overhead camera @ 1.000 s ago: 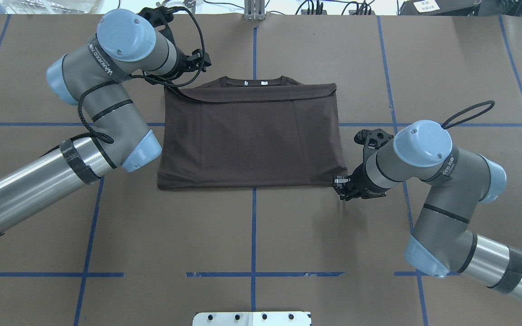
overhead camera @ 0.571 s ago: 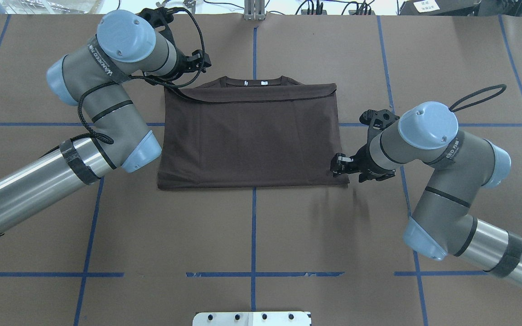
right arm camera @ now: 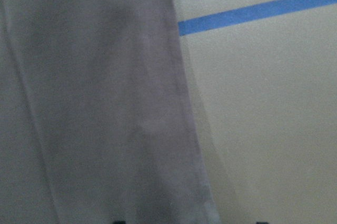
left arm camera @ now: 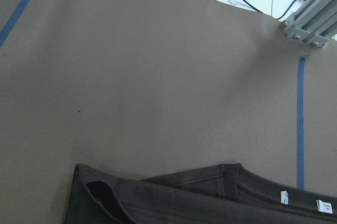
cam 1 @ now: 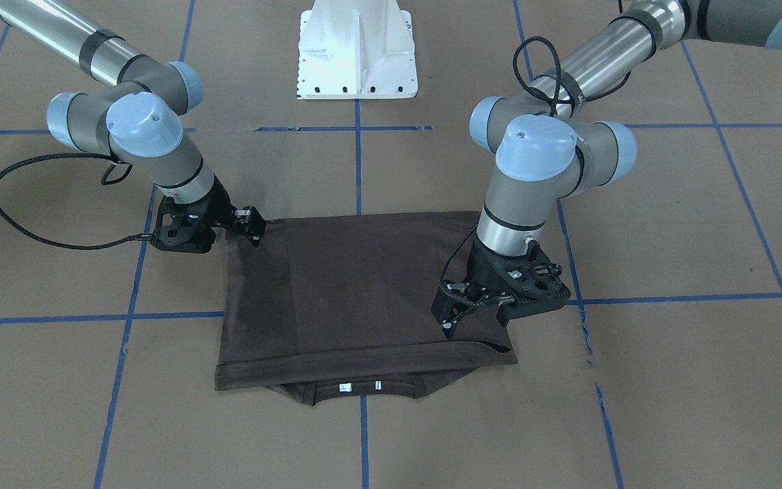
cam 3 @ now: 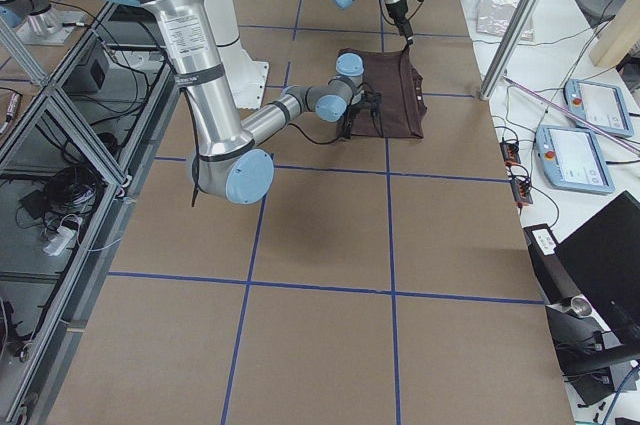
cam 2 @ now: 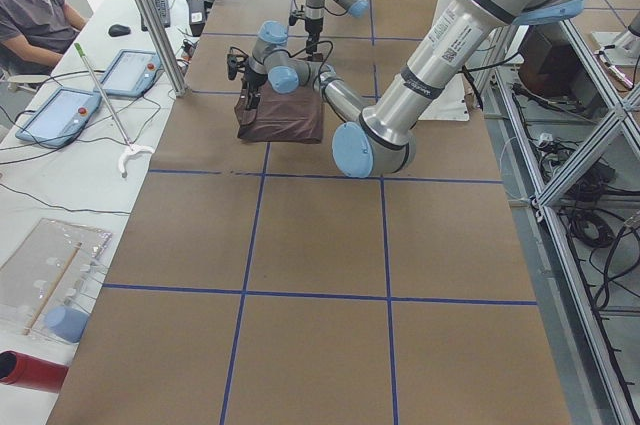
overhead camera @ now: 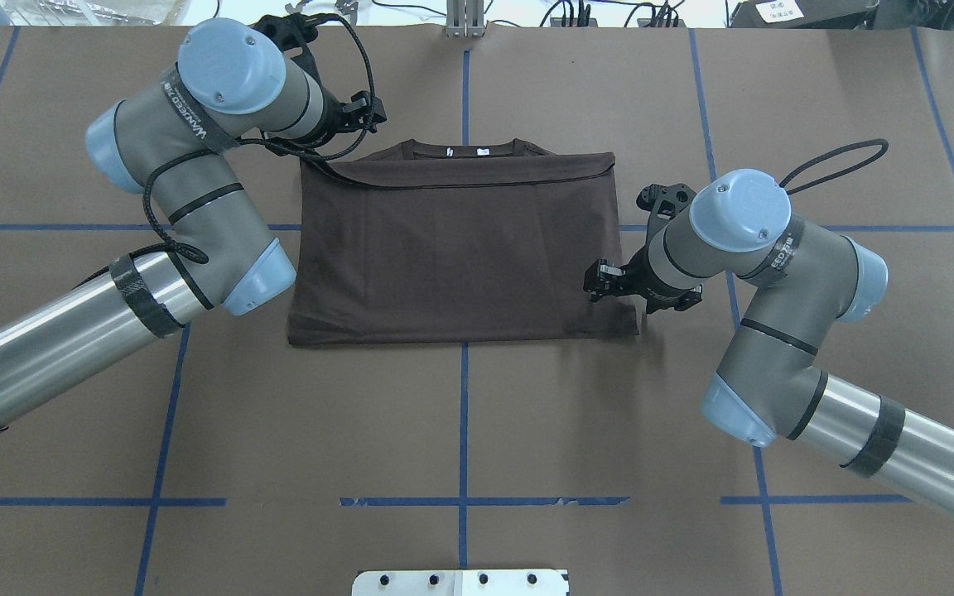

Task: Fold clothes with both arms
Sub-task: 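Move the right gripper to the folded shirt's near corner and grasp it, then drag the folded shirt toward the robot with the right gripper, rotating it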

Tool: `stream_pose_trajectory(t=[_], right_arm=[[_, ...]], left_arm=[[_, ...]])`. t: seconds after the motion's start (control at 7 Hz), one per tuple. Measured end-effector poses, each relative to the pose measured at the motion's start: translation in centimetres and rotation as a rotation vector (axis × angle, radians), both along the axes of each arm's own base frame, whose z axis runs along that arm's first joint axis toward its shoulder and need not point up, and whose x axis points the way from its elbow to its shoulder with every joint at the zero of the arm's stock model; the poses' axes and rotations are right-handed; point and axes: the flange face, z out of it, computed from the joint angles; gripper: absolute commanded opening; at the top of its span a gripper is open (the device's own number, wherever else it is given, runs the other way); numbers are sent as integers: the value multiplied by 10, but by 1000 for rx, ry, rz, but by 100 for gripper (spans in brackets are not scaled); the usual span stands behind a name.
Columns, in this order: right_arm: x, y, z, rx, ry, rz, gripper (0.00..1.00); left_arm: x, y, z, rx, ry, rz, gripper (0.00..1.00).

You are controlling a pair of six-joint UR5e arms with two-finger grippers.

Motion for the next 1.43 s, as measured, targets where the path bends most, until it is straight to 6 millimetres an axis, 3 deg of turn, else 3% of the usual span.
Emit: stream_pose_trajectory(t=[0.71,0.86,1.0,1.14,1.43], right_arm=[[7,11,-5,1,-21,-22,0],[14,37,-1,7,-27,-47,0],[23,83,8,17,-22,-85,0],[38,138,18,22,-10,-121,0],[59,244,17,8,3,-205,0]], left_arm=[[0,0,0,1,-1,1,100],[-1,1,-2,3,2,0,100],[-1,2,-5,6,7,0,100],[-1,4,-6,8,9,2,100],[1,7,-5,10,12,6,100]])
